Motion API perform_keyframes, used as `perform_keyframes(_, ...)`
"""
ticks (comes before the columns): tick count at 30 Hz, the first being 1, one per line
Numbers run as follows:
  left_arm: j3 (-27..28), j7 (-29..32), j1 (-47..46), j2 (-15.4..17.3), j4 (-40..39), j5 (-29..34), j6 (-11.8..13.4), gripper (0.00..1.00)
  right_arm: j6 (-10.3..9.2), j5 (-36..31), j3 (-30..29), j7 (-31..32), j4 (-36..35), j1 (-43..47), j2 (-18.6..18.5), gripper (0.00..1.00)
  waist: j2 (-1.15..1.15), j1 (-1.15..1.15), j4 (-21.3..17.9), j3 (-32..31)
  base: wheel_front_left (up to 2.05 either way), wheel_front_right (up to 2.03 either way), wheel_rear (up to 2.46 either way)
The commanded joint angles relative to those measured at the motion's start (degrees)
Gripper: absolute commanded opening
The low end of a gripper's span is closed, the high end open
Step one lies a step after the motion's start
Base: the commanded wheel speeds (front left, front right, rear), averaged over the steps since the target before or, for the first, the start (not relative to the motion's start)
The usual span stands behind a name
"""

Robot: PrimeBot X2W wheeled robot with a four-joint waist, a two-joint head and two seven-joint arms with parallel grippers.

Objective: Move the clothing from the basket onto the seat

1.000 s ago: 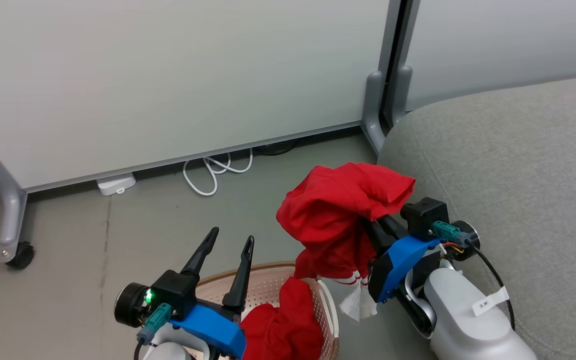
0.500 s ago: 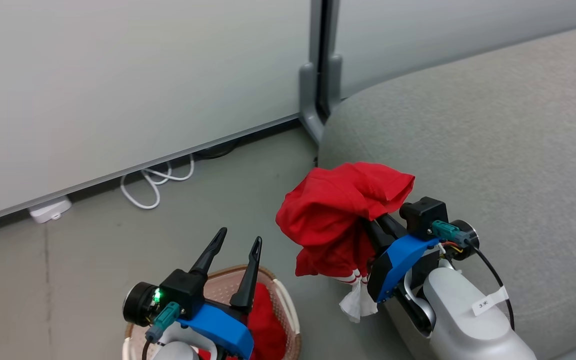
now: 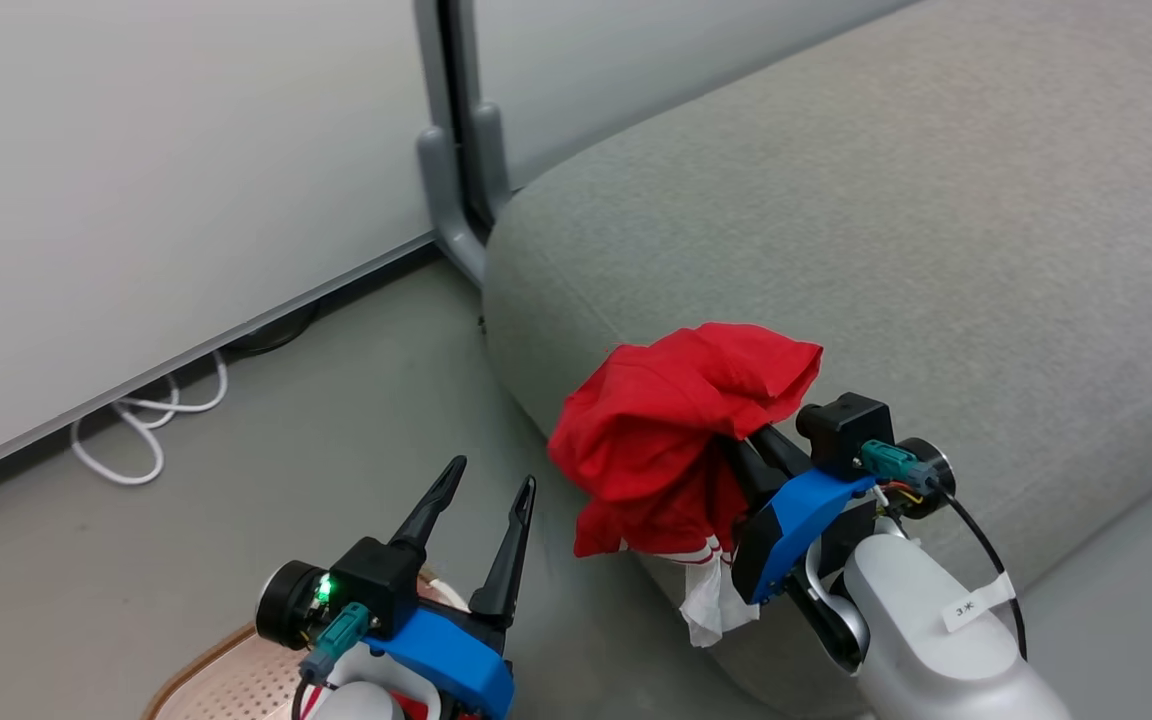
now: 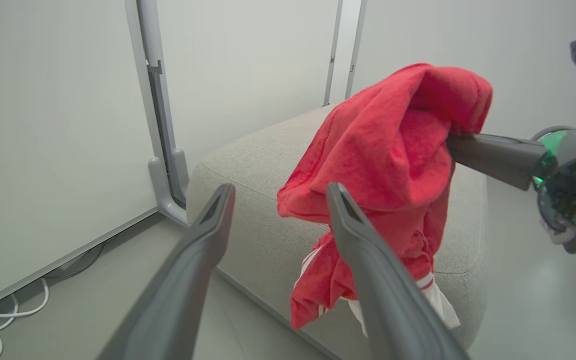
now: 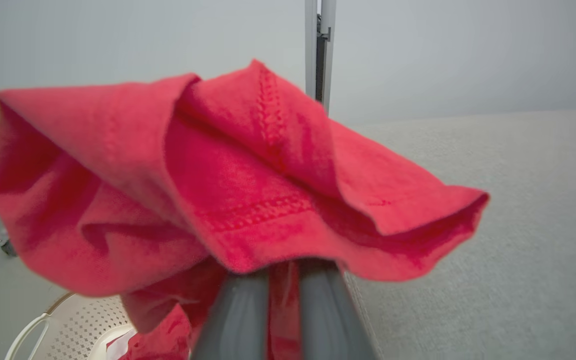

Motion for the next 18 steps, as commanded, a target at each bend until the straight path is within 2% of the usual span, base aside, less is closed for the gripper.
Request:
perform_keyframes(1, 0.1, -0.3, -0.6, 0.4, 0.0, -0.2, -0.1, 1.0, 0.01, 0.3, 0.0, -0.3, -0.4, 0.0, -0.1, 0.0, 0.0, 0.0, -2.6, 0.2, 0.0, 0.0, 0.0)
perform_keyframes(6, -0.5, -0.3, -0.9, 0.4, -0.2, -0.4, -0.1, 1.0, 0.01, 0.3, 0.0, -0.3, -0.6, 0.7, -0.1, 0.0, 0.0, 0.0, -5.4, 0.2, 0.0, 0.0, 0.0)
perform_keyframes(18, -3.6, -0.3, -3.3, 1.0, 1.0, -1.5, -0.1, 1.0, 0.01, -2.1, -3.6, -0.3, -2.2, 2.2, 0.0, 0.0, 0.0, 0.0, -6.1, 1.2, 0.0, 0.0, 0.0)
